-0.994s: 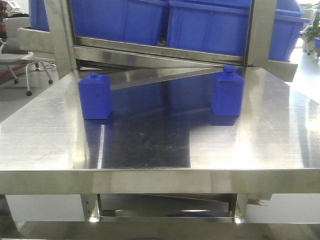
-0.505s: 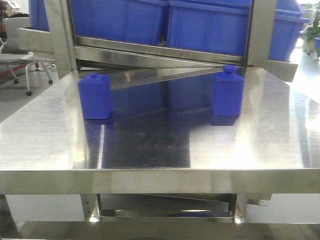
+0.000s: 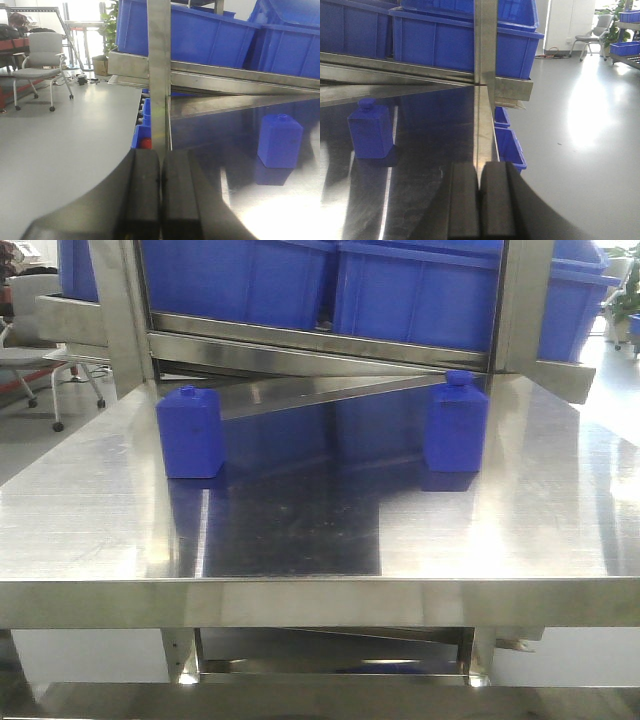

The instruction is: Pick and sort blue part to right shelf

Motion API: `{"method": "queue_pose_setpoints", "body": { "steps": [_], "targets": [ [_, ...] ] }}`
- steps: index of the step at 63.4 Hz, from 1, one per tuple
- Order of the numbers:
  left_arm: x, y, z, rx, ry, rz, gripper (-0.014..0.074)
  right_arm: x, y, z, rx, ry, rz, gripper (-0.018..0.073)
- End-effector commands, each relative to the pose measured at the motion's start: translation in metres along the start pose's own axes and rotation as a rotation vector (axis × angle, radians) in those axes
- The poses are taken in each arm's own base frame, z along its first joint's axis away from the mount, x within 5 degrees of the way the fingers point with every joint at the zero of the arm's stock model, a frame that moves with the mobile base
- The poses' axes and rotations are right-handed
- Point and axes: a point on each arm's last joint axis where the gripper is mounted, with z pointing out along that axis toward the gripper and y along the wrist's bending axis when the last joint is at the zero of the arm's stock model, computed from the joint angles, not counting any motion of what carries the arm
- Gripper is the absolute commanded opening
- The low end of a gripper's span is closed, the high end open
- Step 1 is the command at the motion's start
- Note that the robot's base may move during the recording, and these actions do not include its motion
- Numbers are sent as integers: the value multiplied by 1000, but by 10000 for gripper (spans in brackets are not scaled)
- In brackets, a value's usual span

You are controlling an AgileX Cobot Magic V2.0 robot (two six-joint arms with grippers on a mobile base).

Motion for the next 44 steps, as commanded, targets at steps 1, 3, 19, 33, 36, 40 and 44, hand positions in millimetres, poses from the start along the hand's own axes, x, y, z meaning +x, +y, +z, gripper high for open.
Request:
{"method": "queue_pose_setpoints", "body": {
  "steps": [1,3,19,33,36,40,44],
  "targets": [
    [-1,1,-1,-4,-87,-8,123,-19,1,-4,-8,-153,-13,29],
    [-1,1,-1,-4,-87,-8,123,-20,1,-4,-9,-162,-13,29],
    [-1,1,-1,-4,-87,-8,123,-25,2,-5,-15,-219,-13,29],
    [-1,1,-1,-4,-87,-8,123,-40,2,-8,-11,-220,-13,29],
    [-1,1,-1,-4,-87,-8,123,-44,2,-9,-9,-212,-13,29],
    [-1,1,-1,-4,-87,-8,123,-48,2,-10,-7,-198,-13,29],
    [-1,1,-1,-4,-87,-8,123,-53,2,-12,-3,-179,-13,29]
  ]
}}
